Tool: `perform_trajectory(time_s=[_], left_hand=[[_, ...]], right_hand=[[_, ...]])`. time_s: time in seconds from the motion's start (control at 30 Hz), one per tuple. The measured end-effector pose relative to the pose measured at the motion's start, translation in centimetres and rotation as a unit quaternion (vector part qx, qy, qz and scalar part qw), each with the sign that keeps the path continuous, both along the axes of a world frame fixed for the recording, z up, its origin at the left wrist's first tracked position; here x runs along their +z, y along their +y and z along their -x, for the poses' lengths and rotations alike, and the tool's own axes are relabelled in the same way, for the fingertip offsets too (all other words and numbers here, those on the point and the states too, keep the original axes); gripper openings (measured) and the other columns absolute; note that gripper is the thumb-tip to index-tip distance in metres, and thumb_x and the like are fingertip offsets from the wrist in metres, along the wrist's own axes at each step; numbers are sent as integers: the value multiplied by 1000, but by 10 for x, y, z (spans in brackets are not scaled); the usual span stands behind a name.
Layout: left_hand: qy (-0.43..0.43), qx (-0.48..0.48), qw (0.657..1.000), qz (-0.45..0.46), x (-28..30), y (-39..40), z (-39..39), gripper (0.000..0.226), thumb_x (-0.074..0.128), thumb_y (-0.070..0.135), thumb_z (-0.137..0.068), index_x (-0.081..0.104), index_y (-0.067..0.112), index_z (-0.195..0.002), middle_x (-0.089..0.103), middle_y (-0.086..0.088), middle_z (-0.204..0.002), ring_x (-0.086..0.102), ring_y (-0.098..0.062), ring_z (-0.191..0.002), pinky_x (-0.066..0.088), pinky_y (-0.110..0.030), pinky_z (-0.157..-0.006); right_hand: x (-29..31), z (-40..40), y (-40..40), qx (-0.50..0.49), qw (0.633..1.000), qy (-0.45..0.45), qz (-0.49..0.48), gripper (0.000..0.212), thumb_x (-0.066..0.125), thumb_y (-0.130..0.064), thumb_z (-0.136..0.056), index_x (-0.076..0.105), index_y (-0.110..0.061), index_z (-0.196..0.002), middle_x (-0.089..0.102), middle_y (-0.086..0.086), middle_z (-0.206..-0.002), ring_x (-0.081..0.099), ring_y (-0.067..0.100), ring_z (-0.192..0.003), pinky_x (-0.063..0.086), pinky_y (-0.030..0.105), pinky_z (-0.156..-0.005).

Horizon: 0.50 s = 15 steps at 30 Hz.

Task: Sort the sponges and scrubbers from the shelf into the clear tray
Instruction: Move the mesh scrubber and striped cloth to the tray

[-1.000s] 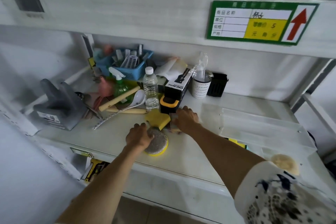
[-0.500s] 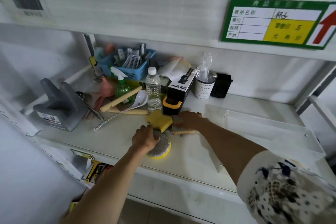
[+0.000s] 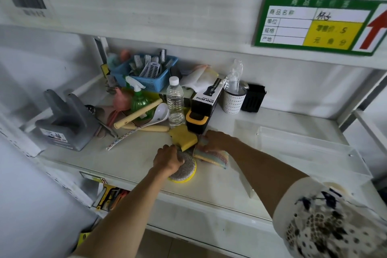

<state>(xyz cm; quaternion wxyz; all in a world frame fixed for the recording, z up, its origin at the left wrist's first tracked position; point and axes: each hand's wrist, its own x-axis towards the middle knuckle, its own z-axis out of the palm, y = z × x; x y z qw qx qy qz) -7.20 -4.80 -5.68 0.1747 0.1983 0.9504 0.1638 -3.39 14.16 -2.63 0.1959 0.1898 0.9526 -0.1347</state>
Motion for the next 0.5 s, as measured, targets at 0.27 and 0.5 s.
perform_trajectory(time_s=[0.27,0.5], left_hand=[[-6,-5,1000,9,2,4,-5,55,64,44,-84,53,13,-129,52,-14,-130,49,-32,-123,44,-40,-101],[-30,7,999,-12,7,3,-11,62,71,45,-79,51,14,-129,50,-14,-126,55,-31,-117,45,-37,-98]], right_hand=[[-1,0,-4,-2,1000,-14,-11,73,73,-46,-72,47,-16,-134,50,8,-131,46,25,-122,45,42,-99],[8,-9,0,-13,1000,-26,-2,75,77,-42,-68,48,-10,-129,55,9,-125,55,26,-110,52,38,-88]])
